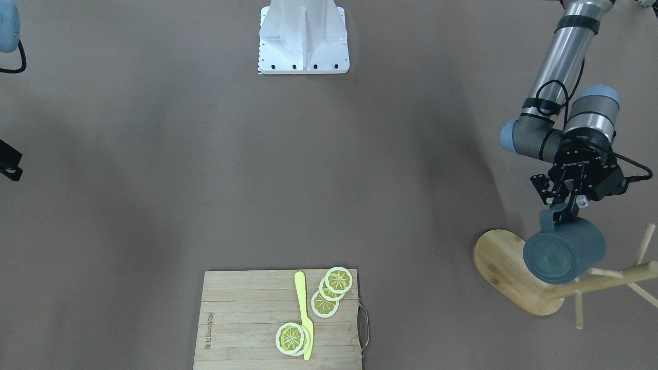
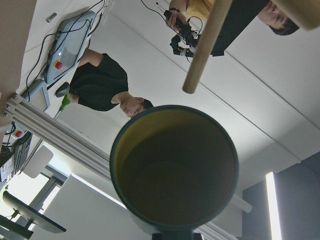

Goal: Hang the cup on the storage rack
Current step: 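Maneuver the mug handle onto a peg of the wooden stand with the left gripper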

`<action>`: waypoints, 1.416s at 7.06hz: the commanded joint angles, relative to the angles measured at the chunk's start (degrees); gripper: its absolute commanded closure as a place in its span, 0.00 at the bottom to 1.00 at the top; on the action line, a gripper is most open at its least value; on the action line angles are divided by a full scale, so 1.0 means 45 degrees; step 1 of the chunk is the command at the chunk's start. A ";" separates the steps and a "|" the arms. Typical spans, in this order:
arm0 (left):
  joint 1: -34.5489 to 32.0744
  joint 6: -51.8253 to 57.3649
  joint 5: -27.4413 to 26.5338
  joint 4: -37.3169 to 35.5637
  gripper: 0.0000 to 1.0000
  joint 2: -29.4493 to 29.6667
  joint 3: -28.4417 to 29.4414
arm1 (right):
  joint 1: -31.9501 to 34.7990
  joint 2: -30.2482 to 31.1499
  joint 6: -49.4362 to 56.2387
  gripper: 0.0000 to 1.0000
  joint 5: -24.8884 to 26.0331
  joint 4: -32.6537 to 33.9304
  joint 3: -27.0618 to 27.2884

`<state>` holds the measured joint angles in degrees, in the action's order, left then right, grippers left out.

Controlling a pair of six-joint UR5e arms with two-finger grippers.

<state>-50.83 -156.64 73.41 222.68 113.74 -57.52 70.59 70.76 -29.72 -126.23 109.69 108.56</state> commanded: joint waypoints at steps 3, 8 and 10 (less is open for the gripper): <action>-0.0053 0.0024 -0.0045 -0.0264 1.00 0.0288 0.0185 | -0.0043 0.0037 -0.0113 0.00 0.0024 0.0000 0.0113; -0.0442 0.0004 0.0091 -0.0793 1.00 0.0603 0.0378 | -0.0082 0.0155 -0.0113 0.00 0.0024 0.0000 0.0132; -0.0599 -0.0015 0.0151 -0.0793 1.00 0.0564 0.0593 | -0.0179 0.0155 -0.0133 0.00 0.0024 0.0000 0.0152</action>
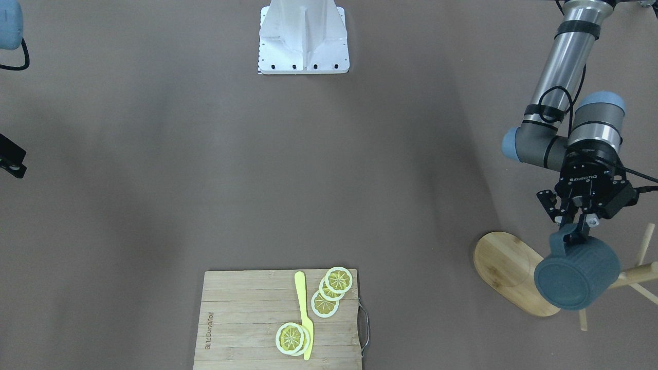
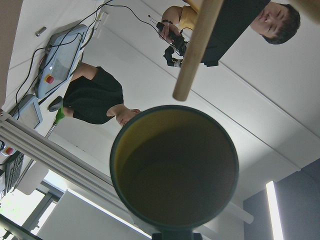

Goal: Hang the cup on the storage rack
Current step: 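Maneuver the mug handle onto a peg of the wooden stand with the left gripper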

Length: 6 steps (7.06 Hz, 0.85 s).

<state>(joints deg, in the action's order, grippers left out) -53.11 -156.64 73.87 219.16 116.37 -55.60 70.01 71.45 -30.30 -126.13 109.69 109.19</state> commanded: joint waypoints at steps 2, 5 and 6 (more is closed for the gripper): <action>-0.0015 -0.0016 0.0070 -0.0011 1.00 -0.0136 0.0266 | -0.0167 0.0021 -0.0335 0.00 0.0002 0.0000 0.0168; 0.0025 -0.0016 0.0361 0.0027 1.00 -0.0506 0.0540 | -0.0421 0.0040 -0.0650 0.00 0.0002 0.0000 0.0423; 0.0044 -0.0054 0.0343 0.0028 1.00 -0.0508 0.0559 | -0.0421 0.0040 -0.0689 0.00 0.0002 0.0000 0.0462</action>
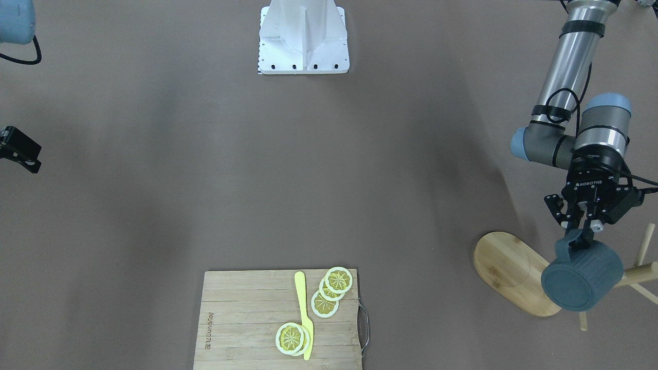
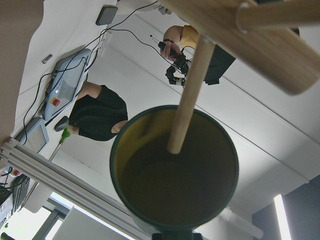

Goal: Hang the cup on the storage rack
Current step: 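Maneuver the mug handle onto a peg of the wooden stand with the left gripper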

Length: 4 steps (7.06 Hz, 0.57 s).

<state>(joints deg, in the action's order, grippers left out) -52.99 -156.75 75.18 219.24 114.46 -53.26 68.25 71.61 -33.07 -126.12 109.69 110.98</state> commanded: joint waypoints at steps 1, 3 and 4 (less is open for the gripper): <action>0.0018 -0.0048 0.0051 0.0009 1.00 -0.0083 0.0039 | -0.0050 0.0004 -0.0073 0.00 0.0000 0.0000 0.0064; -0.0002 -0.0049 0.0051 0.0009 1.00 -0.0102 0.0058 | -0.0128 0.0062 -0.0092 0.00 0.0000 0.0000 0.0064; -0.0021 -0.0068 0.0051 0.0009 1.00 -0.0122 0.0039 | -0.0148 0.0062 -0.0092 0.00 0.0000 0.0000 0.0064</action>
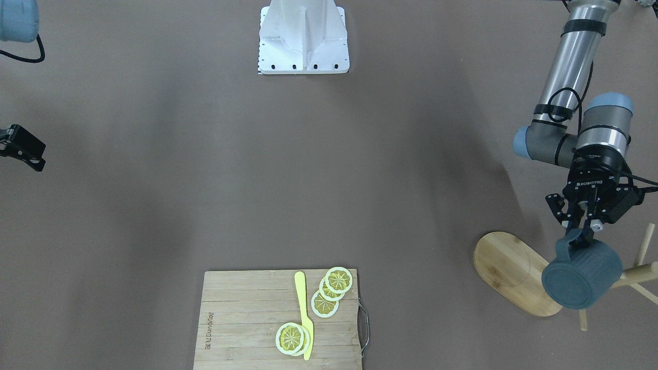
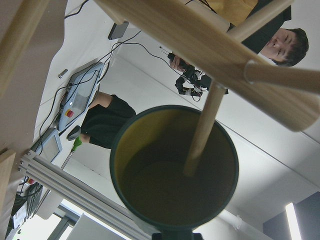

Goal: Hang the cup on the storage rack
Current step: 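Maneuver the mug handle onto a peg of the wooden stand with the left gripper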

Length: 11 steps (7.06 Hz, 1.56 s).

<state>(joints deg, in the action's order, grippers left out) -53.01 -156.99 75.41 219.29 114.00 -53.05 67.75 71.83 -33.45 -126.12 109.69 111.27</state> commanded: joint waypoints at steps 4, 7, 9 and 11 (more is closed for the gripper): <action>-0.0055 -0.0055 -0.0018 0.0039 1.00 -0.0275 0.0011 | -0.0056 0.0015 -0.0008 0.00 0.0000 0.0000 0.0020; -0.0075 -0.0055 -0.0038 0.0039 1.00 -0.0275 0.0012 | -0.0076 0.0015 -0.0008 0.00 0.0000 0.0000 0.0079; -0.0133 -0.0036 -0.0038 0.0039 1.00 -0.0469 -0.0008 | -0.0076 0.0015 -0.0008 0.00 0.0000 0.0000 0.0079; -0.0114 -0.0036 -0.0038 0.0000 1.00 -0.0470 -0.0008 | -0.0095 0.0015 -0.0008 0.00 0.0000 0.0000 0.0079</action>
<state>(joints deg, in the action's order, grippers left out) -53.53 -157.16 75.23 219.33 111.98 -53.07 67.35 71.89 -33.49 -126.12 109.69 111.62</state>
